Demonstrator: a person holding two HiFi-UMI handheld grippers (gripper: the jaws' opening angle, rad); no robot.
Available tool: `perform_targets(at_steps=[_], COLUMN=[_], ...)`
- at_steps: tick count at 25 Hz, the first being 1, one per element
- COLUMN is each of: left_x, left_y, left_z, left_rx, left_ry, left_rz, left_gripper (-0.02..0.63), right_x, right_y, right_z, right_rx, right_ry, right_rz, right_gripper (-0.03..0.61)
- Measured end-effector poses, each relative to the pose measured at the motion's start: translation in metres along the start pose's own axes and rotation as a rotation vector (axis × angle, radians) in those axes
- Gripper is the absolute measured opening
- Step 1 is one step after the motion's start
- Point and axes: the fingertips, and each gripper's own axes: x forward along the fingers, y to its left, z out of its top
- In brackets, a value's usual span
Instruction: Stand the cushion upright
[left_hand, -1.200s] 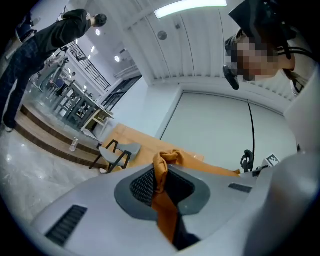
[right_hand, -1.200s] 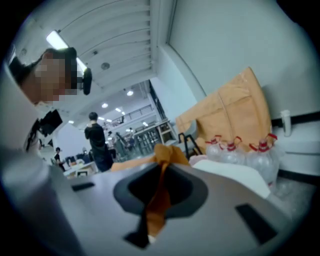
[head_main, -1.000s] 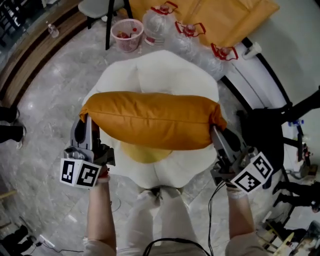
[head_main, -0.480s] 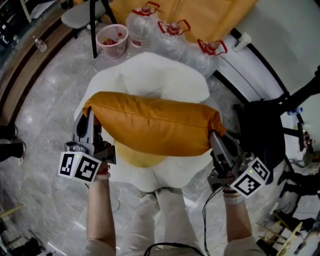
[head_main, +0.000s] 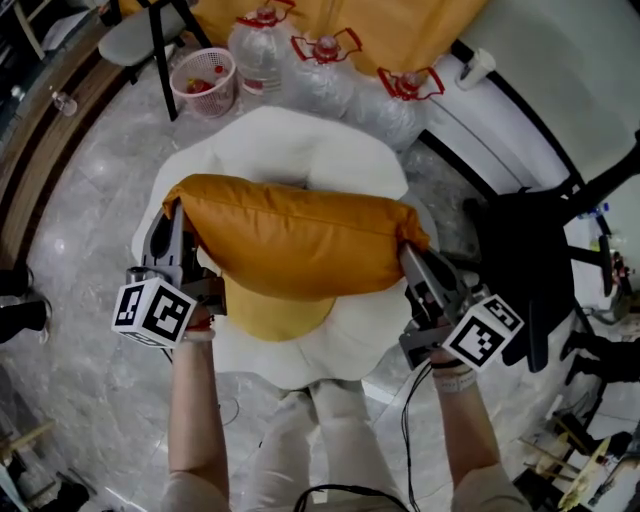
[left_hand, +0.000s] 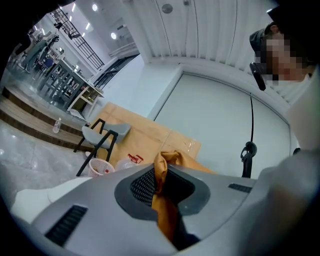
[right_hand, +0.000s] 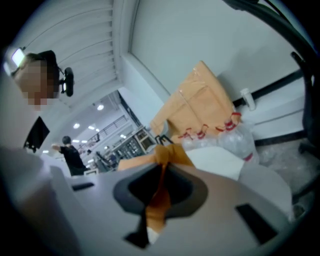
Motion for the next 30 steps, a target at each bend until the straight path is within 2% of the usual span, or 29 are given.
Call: perform_targets(at_steps=[12, 17, 19, 22, 26, 30], left_x=[0.074, 0.093, 0.081, 0.046, 0.01, -0.015], left_y=[0.006, 0.008, 0.009, 0.011, 0.011, 0.022], left_z=[-0.012, -0.012, -0.008, -0.004, 0.001, 0.012], left_rx=[0.015, 0.032, 0.03, -0.029, -0.106, -0.133], left_ry=[0.025, 0.047, 0.042, 0.007, -0.03, -0.059], left_rz=[0.024, 0.05, 0.08, 0.111, 0.117, 0.132], left_gripper=[0.048, 0.048, 0.048, 0.048, 0.048, 0.047], right_x=[0.043, 0.051, 0.047, 0.031, 0.013, 0.009], right_y=[-0.05, -0.054, -0.042, -0.02, 0.005, 0.036], right_z=[0.034, 0.038, 0.03, 0.016, -0.001, -0.007], right_rx=[0.037, 0.139, 0.152, 0.166, 0.209, 0.266], right_ry=[-0.003, -0.017, 0.002, 0.042, 0.071, 0.098], right_rz=[-0.034, -0.028, 0.002, 0.046, 0.09, 0.175], right_gripper=[0.041, 0.041, 0.038, 0.038, 0.037, 0.035])
